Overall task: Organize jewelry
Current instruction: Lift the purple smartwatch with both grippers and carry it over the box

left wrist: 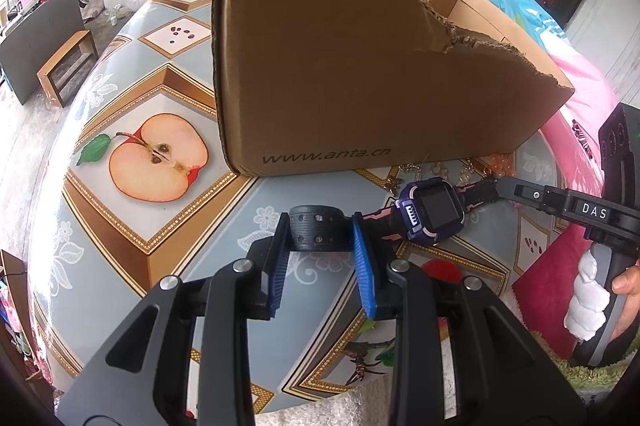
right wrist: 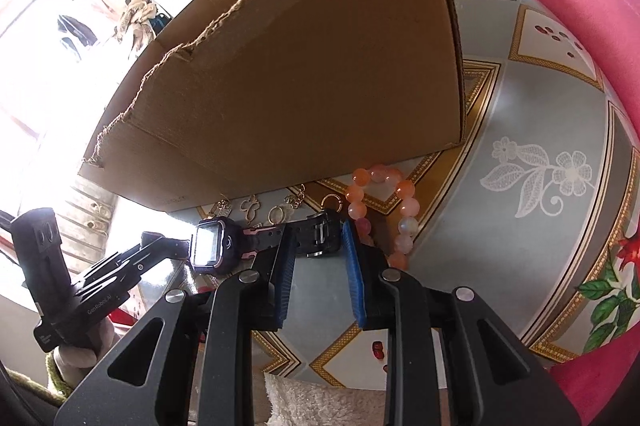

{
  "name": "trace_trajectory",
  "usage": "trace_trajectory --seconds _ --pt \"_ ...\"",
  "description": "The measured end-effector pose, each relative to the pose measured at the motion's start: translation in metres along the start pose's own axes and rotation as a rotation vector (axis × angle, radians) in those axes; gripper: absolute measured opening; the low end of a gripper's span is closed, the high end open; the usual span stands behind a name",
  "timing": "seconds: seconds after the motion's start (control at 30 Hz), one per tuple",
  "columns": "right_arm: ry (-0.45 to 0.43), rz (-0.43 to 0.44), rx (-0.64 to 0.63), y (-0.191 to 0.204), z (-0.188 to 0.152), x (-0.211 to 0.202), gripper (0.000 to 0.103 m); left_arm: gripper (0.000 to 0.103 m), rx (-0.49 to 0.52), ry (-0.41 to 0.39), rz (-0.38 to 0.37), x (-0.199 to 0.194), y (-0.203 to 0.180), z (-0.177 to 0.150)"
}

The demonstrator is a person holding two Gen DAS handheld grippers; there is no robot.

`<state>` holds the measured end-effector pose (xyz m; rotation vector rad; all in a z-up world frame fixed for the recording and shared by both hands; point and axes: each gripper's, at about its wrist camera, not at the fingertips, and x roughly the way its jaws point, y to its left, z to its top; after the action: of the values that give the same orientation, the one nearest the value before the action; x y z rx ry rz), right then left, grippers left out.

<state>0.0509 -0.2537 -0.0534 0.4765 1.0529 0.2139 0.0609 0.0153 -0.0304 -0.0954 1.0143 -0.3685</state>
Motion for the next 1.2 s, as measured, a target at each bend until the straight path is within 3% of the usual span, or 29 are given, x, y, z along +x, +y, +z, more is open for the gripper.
trace_trajectory --seconds 0.3,0.43,0.63,0.8,0.87,1.2 --pt "0.001 0.058 0.030 -0.017 0.005 -0.003 0.029 0.029 0.002 0.001 0.002 0.000 0.000 -0.001" --pt "-0.017 0.162 0.052 -0.023 0.005 -0.011 0.029 0.029 0.004 0.000 0.002 0.000 0.000 -0.001" --pt "-0.018 0.086 -0.031 -0.009 0.005 -0.011 0.028 0.030 0.006 0.000 0.004 0.000 -0.001 -0.001" --pt "-0.045 -0.012 -0.104 0.005 0.006 -0.014 0.009 0.030 0.008 0.000 0.005 0.000 -0.001 -0.001" --pt "-0.062 -0.015 -0.143 0.013 0.004 -0.020 0.007 0.030 0.010 -0.001 0.006 0.001 -0.001 0.000" --pt "-0.136 -0.045 -0.471 0.073 -0.022 -0.062 0.006 0.030 0.013 -0.007 0.013 0.002 -0.004 0.000"
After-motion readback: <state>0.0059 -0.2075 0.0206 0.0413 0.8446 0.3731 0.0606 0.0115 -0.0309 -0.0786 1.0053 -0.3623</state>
